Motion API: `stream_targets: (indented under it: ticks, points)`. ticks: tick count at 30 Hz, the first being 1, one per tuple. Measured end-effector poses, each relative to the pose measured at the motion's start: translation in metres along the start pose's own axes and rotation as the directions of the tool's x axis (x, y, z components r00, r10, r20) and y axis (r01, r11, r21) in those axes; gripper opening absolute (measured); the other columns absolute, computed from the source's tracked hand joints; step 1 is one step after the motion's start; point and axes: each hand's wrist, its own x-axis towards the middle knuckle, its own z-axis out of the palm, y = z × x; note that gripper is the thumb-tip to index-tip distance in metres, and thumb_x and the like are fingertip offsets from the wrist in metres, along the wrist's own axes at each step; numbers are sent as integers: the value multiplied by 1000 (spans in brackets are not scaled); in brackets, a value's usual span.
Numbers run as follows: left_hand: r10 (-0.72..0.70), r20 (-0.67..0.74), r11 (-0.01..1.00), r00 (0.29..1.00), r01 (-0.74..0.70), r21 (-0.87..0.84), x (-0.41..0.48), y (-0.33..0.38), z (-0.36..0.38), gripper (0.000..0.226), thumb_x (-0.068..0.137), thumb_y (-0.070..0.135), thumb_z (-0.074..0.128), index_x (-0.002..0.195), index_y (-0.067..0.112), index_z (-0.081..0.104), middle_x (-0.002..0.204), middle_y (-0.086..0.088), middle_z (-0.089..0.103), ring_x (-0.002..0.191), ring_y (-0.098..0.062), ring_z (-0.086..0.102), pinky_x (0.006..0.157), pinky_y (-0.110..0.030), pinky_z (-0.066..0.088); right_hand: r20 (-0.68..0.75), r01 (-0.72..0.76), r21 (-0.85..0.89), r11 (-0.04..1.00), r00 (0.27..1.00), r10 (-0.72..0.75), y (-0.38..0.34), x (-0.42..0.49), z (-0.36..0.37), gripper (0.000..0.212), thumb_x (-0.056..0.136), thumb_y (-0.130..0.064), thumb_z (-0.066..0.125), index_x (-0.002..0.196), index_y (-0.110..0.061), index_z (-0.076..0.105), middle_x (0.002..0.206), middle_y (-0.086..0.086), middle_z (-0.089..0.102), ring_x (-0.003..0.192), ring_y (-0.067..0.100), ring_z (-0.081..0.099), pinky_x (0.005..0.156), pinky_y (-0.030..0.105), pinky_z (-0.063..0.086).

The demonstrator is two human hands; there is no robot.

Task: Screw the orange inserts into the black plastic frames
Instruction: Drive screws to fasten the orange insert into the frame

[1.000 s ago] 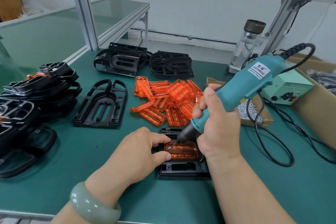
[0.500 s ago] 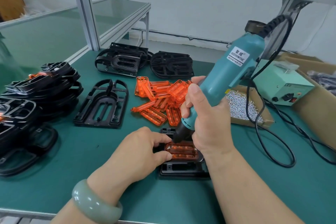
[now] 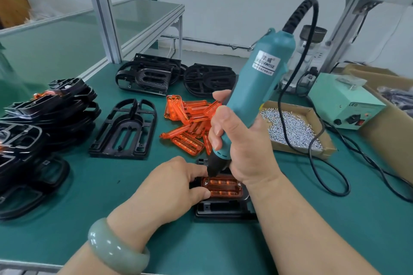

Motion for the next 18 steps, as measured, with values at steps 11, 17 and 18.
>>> stream_targets:
  ticks: [11, 17, 18]
  points:
    - [-24, 31, 1000, 999, 24, -4, 3, 1, -2, 29, 79, 40, 69, 107, 49, 63, 81, 12, 66, 81, -6, 60, 74, -24, 49, -43, 2, 29, 1000, 999, -1, 1, -3, 0, 10, 79, -20, 66, 80, -29, 64, 55, -6, 47, 41, 11, 43, 47, 22, 40]
    - [-39, 20, 999, 999, 39, 25, 4, 3, -2, 28, 80, 42, 69, 107, 46, 63, 82, 13, 65, 82, -8, 60, 75, -25, 50, -137, 35, -4, 999, 990, -35, 3, -6, -1, 15, 82, -6, 59, 79, -20, 56, 53, -3, 45, 39, 13, 40, 46, 23, 38]
    - [-44, 30, 999, 999, 43, 31, 4, 4, -2, 30, 80, 42, 68, 109, 47, 63, 86, 14, 65, 85, -9, 61, 77, -26, 51, -139, 30, 6, 1000, 990, -29, 4, -6, -2, 15, 82, -6, 59, 80, -21, 57, 52, -4, 45, 39, 13, 41, 46, 22, 38]
